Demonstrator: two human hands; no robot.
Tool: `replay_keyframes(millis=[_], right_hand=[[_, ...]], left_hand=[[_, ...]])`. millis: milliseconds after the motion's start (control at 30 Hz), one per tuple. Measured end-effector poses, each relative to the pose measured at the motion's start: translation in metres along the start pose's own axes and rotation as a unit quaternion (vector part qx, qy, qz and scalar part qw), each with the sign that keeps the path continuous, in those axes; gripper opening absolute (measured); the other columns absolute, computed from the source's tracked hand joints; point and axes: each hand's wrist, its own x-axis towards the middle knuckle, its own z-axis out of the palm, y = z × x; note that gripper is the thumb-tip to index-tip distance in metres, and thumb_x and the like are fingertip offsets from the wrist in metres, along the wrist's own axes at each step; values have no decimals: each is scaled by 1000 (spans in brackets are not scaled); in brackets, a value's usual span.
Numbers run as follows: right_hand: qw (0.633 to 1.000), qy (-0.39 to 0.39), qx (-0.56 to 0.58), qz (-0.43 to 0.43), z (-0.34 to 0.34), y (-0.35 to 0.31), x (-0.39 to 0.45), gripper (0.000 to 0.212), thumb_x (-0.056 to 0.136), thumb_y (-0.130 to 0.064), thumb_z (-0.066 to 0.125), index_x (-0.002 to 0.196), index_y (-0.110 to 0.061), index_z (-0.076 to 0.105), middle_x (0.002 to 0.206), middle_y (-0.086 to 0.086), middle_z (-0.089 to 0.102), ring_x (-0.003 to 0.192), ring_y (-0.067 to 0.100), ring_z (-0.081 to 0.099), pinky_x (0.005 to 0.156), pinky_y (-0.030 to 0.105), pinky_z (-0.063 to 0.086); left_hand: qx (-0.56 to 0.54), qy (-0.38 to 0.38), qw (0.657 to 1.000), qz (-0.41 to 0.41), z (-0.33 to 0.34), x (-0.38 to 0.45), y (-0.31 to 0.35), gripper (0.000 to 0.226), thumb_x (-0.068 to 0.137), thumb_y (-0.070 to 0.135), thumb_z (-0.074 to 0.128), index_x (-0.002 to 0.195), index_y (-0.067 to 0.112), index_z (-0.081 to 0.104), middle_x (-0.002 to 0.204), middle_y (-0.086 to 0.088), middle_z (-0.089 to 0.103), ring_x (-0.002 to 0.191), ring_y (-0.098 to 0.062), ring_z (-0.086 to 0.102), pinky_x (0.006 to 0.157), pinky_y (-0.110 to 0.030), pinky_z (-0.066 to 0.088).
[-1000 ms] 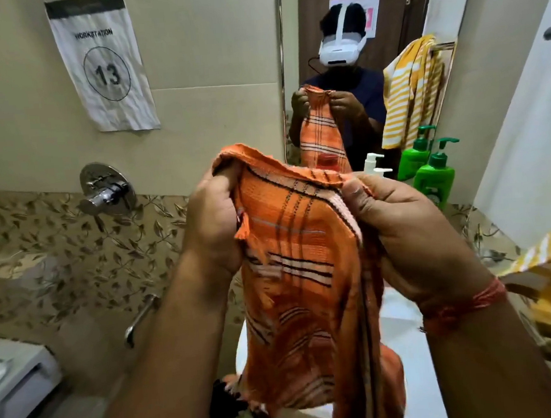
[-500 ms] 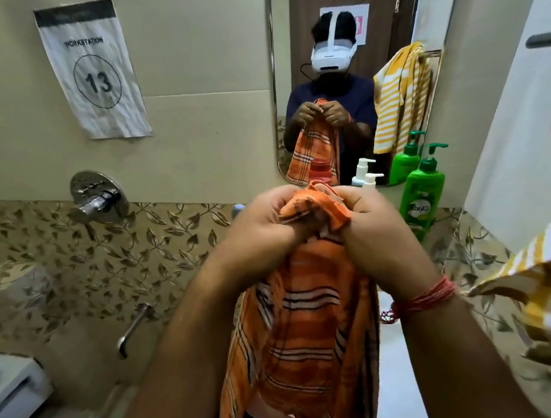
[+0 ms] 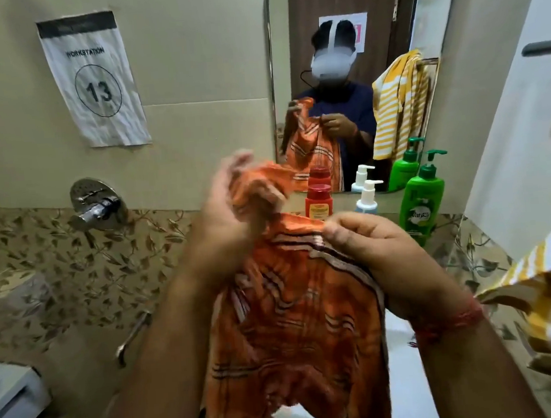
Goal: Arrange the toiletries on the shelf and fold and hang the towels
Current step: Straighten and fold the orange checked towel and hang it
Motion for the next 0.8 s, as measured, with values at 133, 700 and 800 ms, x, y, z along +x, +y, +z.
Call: replay_keyframes(millis=[133,700,800], right_hand=[[997,30,-51,-46,13,-9,13,27,90,-34,65,88,-7,68,83,15,69,79,22,64,71,35,53],[998,1,-63,31,-3,-3,10,23,95,-20,60,107,-5,72,104,20,74,97,33,72,89,46,58],[997,-19,-4,73,-15,2,0,25,83,-19,73,102,-4,72,100,23,74,84,30,73,73,36,62]], left_hand=[[67,-237,969,10,18,-9,2,22,87,28,76,107,24,69,95,10,75,91,-3,70,79,-19,52],[92,-174,980,36,26,-1,-14,12,87,39,72,96,32,73,92,9,75,89,-8,71,80,-32,55],[28,-5,999,22,21,-1,-13,7,83,41,71,84,36,75,78,11,75,74,-9,71,69,-29,55]])
